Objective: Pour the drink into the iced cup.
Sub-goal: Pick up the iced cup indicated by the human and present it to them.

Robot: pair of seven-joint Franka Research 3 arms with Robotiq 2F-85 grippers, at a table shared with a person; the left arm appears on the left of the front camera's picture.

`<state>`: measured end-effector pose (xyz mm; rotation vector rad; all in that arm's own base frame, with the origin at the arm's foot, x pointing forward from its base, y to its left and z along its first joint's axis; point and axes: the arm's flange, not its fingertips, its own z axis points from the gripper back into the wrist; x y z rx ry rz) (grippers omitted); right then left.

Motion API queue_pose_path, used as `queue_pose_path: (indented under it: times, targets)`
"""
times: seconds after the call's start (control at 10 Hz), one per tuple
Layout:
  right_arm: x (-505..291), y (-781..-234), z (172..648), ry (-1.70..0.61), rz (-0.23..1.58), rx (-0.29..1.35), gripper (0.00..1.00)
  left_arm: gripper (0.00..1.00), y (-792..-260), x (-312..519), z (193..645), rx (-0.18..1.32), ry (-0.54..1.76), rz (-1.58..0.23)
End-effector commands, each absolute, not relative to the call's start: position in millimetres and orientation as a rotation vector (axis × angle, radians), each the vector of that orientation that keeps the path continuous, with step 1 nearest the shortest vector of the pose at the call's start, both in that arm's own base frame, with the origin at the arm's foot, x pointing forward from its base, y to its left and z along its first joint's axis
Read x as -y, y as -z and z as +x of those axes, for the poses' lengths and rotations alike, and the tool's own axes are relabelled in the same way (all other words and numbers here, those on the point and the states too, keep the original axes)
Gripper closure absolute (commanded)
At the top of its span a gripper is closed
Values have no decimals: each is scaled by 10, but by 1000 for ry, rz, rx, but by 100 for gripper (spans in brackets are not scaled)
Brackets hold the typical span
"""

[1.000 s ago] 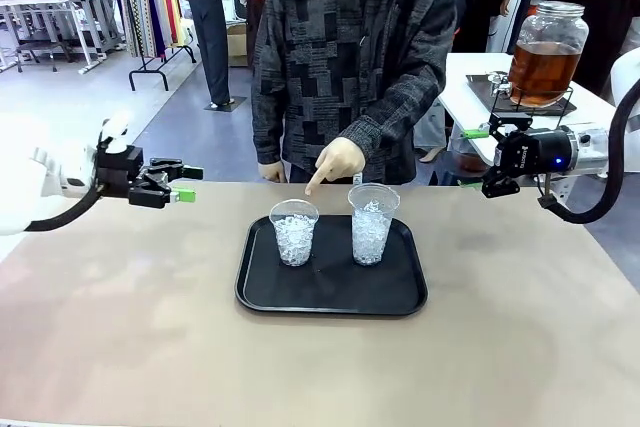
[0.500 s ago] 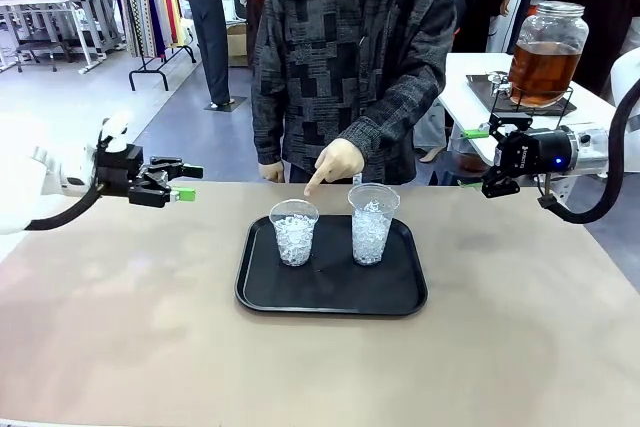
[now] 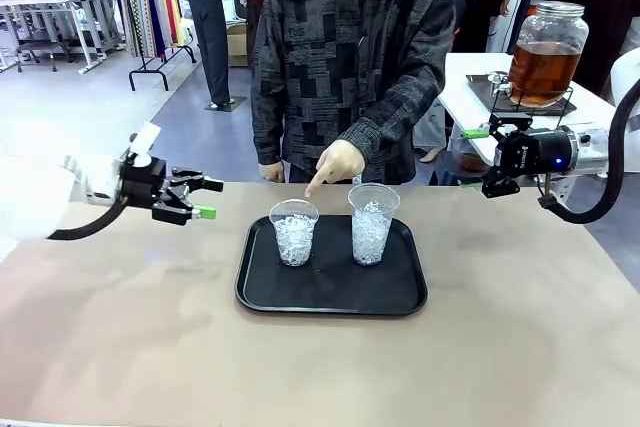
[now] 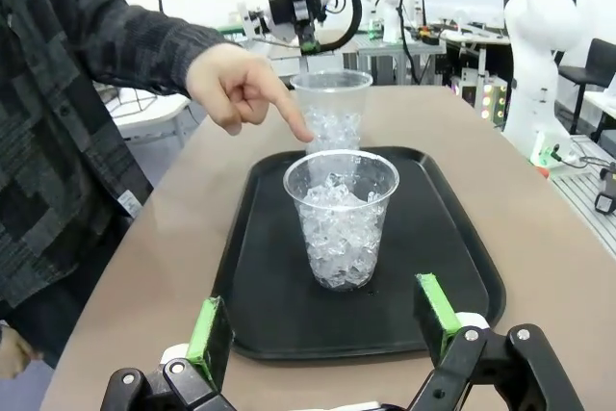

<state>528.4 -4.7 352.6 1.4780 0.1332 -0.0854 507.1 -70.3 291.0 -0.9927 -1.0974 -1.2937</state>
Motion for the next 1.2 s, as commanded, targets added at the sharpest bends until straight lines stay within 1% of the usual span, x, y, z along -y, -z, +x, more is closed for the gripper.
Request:
queue_pose_path:
  times: [0.0, 0.2, 0.5, 1.1]
  targets:
    - [51, -3530, 5288, 83, 1477, -127, 0, 0, -2855, 873, 5134, 1084, 1268, -972]
    - [51, -3530, 5288, 83, 1477, -127, 0, 0, -2755, 1048, 5161, 1050, 1267, -945]
    - [51, -3530, 5288, 83, 1477, -127, 0, 0, -2604, 1210, 5182, 1057, 1289, -947]
    - [51, -3530, 5288, 83, 1477, -127, 0, 0, -2438, 1493, 5190, 1008, 1320, -1051]
